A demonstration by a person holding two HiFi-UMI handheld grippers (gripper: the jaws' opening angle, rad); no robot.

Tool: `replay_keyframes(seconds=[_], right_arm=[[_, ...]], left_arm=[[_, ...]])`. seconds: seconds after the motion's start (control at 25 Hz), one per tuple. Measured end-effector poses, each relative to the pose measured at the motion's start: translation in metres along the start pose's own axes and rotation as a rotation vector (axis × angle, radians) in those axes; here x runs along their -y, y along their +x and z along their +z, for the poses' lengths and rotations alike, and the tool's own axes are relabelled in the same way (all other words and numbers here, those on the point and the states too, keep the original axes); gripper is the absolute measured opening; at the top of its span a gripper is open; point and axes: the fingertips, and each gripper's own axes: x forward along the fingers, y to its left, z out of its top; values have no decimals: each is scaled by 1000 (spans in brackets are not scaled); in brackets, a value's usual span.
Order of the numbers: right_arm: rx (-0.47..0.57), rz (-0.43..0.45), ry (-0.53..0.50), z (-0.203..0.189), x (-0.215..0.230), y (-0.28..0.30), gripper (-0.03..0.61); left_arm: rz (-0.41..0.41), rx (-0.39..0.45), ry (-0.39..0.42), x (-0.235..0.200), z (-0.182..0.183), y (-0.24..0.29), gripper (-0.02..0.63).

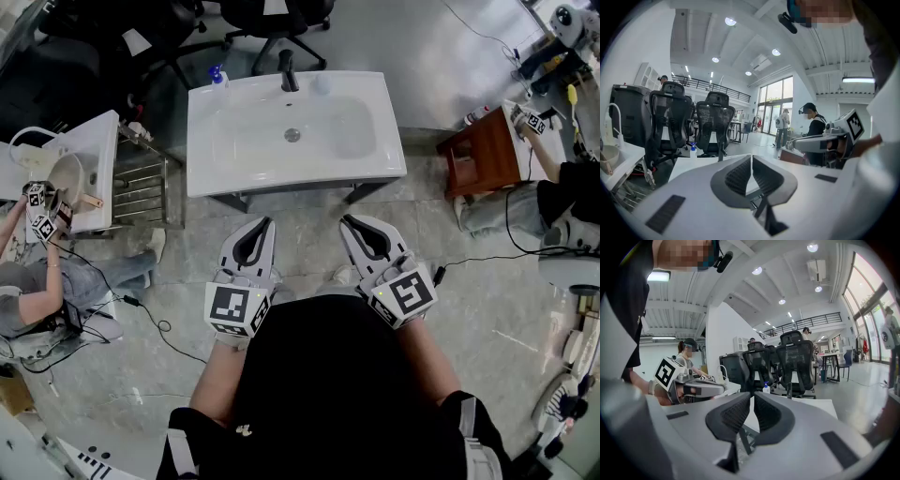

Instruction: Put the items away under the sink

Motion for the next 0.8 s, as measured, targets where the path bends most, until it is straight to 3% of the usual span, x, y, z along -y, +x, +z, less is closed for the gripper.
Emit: replay_keyframes(seconds=[0.28,0.56,0.8], right_arm=[[-5,1,-8,0,-12,8,43],[10,-51,68,1,-24,30,43],[1,-62,73,-3,-56,64,43]], left_arm=[[10,9,-11,-13,-1,-10,26],[6,16,-19,-43,-7,-30,26],[-66,7,-11,-74,-13,-57,25]])
